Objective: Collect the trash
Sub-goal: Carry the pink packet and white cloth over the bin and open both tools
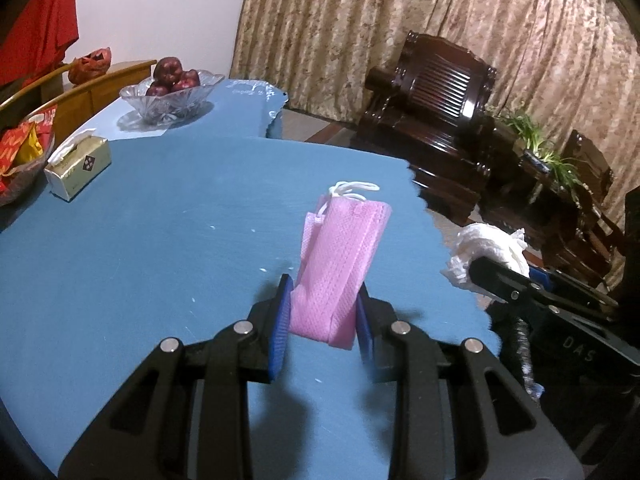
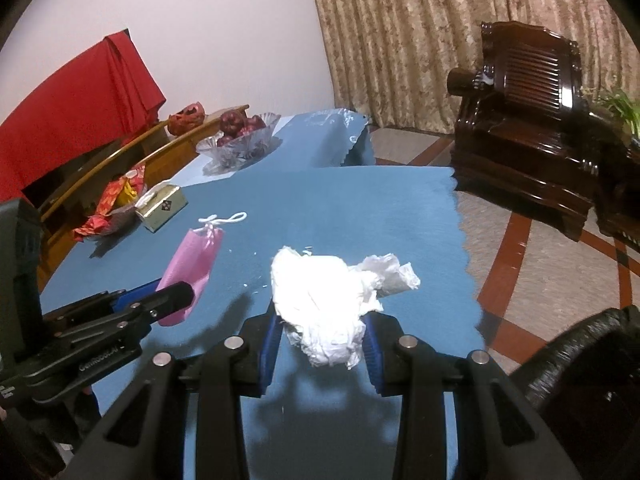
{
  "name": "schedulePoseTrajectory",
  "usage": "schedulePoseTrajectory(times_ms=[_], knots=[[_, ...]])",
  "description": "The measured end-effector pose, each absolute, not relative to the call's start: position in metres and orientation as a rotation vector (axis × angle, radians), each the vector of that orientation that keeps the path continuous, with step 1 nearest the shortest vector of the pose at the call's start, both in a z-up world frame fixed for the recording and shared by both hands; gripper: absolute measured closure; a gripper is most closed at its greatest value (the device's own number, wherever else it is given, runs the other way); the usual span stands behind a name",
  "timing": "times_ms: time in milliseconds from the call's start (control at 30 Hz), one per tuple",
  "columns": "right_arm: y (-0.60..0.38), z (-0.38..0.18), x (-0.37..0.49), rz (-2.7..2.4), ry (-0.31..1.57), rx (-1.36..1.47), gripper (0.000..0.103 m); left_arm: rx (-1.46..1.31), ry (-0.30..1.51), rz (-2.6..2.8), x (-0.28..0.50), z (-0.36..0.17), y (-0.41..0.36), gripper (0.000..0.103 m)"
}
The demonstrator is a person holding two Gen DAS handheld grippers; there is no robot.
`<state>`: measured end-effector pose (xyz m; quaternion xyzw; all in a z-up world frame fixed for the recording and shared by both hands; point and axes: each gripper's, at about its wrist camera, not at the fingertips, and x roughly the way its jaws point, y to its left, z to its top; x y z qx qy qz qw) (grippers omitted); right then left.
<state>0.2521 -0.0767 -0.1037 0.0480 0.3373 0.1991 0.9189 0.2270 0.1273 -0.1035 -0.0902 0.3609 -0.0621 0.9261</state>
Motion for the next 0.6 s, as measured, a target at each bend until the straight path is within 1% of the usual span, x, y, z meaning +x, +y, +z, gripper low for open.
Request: schedulePoseTrajectory(times_ms=[400, 600], knots=[[-0.121, -0.08, 0.203, 0.347, 0.649, 0.101, 0.067, -0.152, 0.709, -0.206, 0.191, -0.076, 0.082, 0.074], [-0.158, -0.074, 0.178, 0.281, 0.632, 0.118, 0.067, -0.122, 0.7, -0.27, 0.177, -0.067, 0.052, 0.074]])
